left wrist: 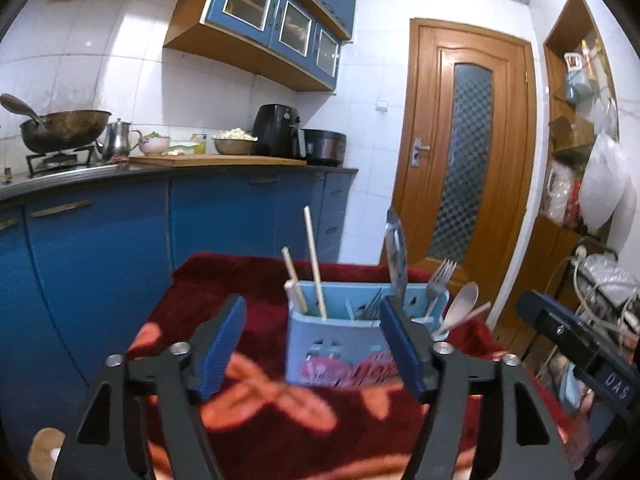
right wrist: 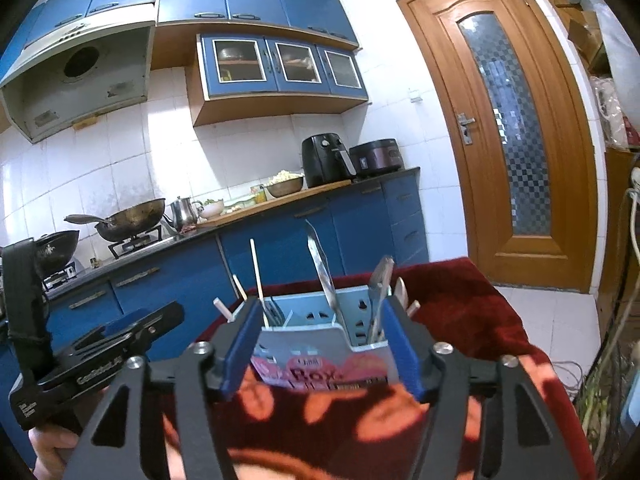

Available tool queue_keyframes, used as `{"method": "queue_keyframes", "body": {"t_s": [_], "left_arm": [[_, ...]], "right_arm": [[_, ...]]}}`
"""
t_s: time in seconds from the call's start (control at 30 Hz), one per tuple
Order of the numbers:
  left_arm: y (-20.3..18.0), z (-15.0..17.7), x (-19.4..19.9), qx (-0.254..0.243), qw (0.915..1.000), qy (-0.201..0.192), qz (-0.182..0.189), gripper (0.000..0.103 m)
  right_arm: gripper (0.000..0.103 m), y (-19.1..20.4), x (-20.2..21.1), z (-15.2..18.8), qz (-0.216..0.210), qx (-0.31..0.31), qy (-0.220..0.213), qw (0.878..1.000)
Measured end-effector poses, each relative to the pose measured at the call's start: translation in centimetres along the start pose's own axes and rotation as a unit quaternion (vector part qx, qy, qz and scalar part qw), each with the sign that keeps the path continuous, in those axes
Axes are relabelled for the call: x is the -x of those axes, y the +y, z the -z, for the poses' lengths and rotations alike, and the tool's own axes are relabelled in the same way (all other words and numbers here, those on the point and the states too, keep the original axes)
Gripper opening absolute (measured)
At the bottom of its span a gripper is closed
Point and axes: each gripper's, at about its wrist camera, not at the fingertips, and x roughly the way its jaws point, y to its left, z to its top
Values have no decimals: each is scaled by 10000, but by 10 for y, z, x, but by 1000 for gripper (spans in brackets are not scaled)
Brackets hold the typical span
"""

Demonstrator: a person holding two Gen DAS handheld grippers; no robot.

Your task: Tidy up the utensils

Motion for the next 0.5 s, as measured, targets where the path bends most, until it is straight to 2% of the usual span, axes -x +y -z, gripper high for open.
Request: {"method": "queue_keyframes", "body": {"t_s": [0.07, 0.13, 0.37, 0.5], "left_arm": [[0, 8, 9, -68, 10000, 33, -33, 78], [0, 14, 16, -134, 9998, 60, -112, 81], [1, 36, 37, -349, 9989, 163, -277, 84], [7, 51, 48, -288, 9987, 120, -409, 92]], "right_arm": [[70, -1, 5, 6, 49, -26, 67, 10000], [79, -2, 11, 12, 82, -55, 125, 9999], [102, 3, 34, 35, 45, 60, 274, 9996], [103, 11, 44, 50, 24, 261, 304, 9992]]}}
